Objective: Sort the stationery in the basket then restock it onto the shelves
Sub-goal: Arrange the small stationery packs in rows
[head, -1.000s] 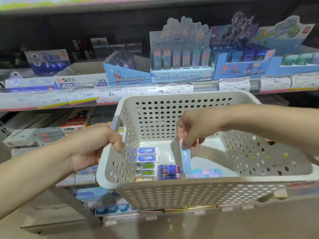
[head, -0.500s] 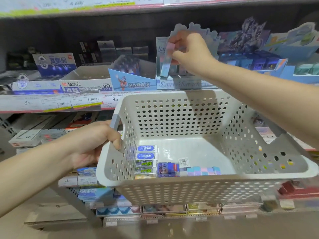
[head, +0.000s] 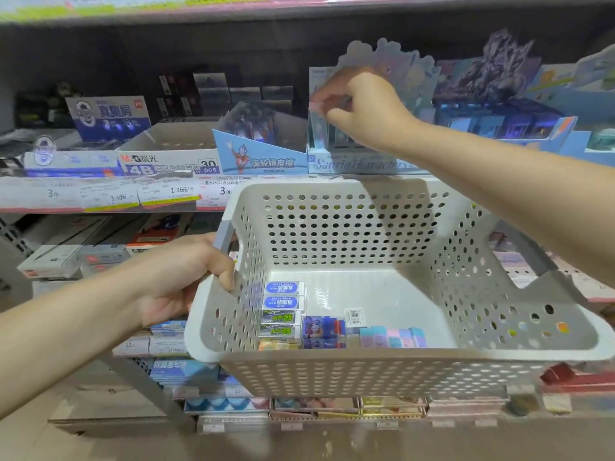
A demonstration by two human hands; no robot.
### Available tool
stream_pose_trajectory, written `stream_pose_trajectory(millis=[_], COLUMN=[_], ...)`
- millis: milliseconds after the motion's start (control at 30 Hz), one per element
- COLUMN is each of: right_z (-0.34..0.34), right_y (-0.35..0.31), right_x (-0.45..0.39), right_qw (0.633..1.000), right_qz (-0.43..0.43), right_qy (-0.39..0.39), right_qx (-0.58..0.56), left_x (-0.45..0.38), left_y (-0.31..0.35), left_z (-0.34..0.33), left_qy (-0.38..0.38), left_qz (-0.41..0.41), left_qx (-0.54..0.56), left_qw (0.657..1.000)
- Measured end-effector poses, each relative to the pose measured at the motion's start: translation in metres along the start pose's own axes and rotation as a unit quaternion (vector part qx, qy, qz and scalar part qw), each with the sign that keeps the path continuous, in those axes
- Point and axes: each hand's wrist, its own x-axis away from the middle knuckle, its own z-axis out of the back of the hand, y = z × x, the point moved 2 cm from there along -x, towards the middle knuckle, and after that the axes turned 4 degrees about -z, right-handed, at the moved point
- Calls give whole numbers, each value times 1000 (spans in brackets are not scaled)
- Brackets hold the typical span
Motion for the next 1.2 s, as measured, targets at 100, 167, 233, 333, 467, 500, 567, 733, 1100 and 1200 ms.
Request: stream_pose_trajectory(millis=[100,167,233,333,467,500,567,733,1100,1200], right_z=[1,2,3,6,10,13,14,-16,-64,-63], right_y=[0,0,-2,-8,-9,-9,-12,-18,11,10], right_x=[9,11,13,16,12,15,33,111,175,174], right_qw=[999,998,999,998,994,992,992,924,677,712], right_qz=[5,5,-4,-20,-10,2,48,6,-5,-15], right_qy=[22,41,18,-25,-41,-33,12,-318,-685,-651], right_qx=[37,45,47,62,104,118,113,214,270,264], left_x=[1,2,2,4,6,7,8,10,5,7], left_y=[0,0,0,0,0,0,1,1,0,0], left_z=[0,-1,-1,-2,-3,-4,-5,-8,-12,-14], left_qy=[7,11,18,15,9,5,-2,-9,24,29], left_qz=[0,0,-2,-3,-9,-11,-16,-21,-19,-26], left_qx=[5,3,1,1,0,-1,4,7,-16,-4], left_qw=[1000,1000,1000,1000,1000,1000,1000,1000,999,999])
